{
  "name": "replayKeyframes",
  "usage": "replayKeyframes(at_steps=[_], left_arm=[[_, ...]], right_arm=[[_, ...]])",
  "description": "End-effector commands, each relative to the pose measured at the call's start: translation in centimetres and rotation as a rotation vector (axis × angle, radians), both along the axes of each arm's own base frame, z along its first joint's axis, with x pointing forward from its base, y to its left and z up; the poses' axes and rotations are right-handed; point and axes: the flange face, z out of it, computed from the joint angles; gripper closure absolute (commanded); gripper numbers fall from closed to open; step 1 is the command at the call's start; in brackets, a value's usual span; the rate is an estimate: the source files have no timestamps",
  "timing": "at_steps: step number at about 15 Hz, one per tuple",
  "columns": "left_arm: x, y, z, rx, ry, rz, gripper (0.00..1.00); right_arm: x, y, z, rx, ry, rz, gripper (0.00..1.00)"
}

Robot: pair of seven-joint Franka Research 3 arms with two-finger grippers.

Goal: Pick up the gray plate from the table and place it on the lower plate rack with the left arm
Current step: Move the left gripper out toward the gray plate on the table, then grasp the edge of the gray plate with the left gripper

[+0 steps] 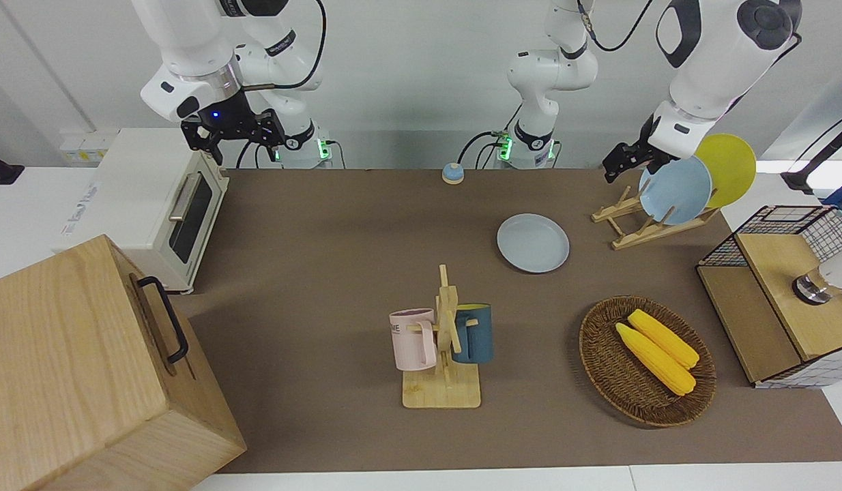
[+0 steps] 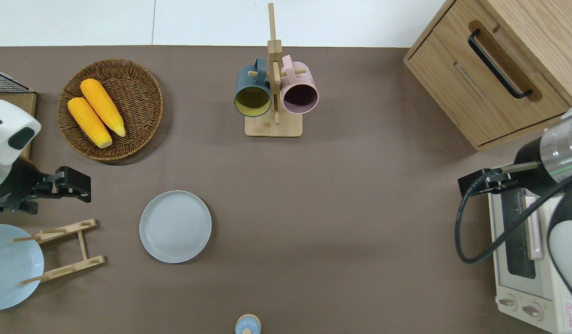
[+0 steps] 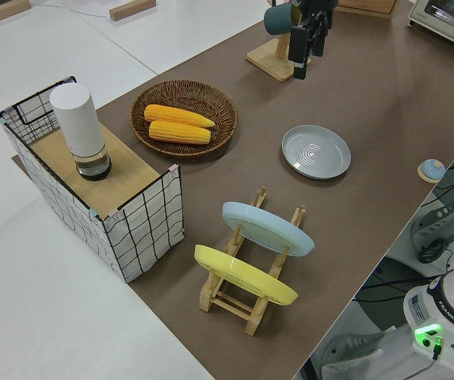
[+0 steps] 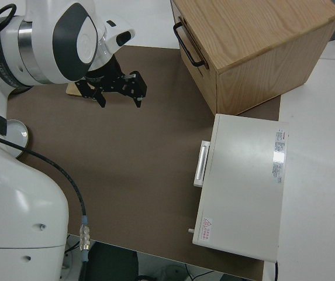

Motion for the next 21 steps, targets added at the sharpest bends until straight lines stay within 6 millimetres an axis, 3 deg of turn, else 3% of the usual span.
replayKeyframes(at_steps=[1, 9, 12, 15, 21], left_arm=[[-1.2, -0.2, -5.2, -0.001, 0.012, -0.016, 0.0], [-4.4, -1.0, -16.2, -0.006, 0.003, -0.012, 0.0], [-4.9, -1.3, -18.5, -0.008, 0.02, -0.015, 0.0], [-4.4, -2.1, -22.1, -0.002, 0.074, -0.024, 0.0], [-4.0, -2.2, -27.0, 0.002, 0.091, -0.017, 0.0]], right_arm=[[-0.2, -0.2, 0.5, -0.009, 0.001, -0.016, 0.017], [-0.2, -0.2, 0.5, -0.009, 0.001, -0.016, 0.017], [-0.2, -0.2, 0.5, -0.009, 0.001, -0.016, 0.017], [-0.2, -0.2, 0.5, -0.009, 0.001, -0.016, 0.017], [-0.2, -0.2, 0.5, -0.009, 0.001, -0.016, 0.017]])
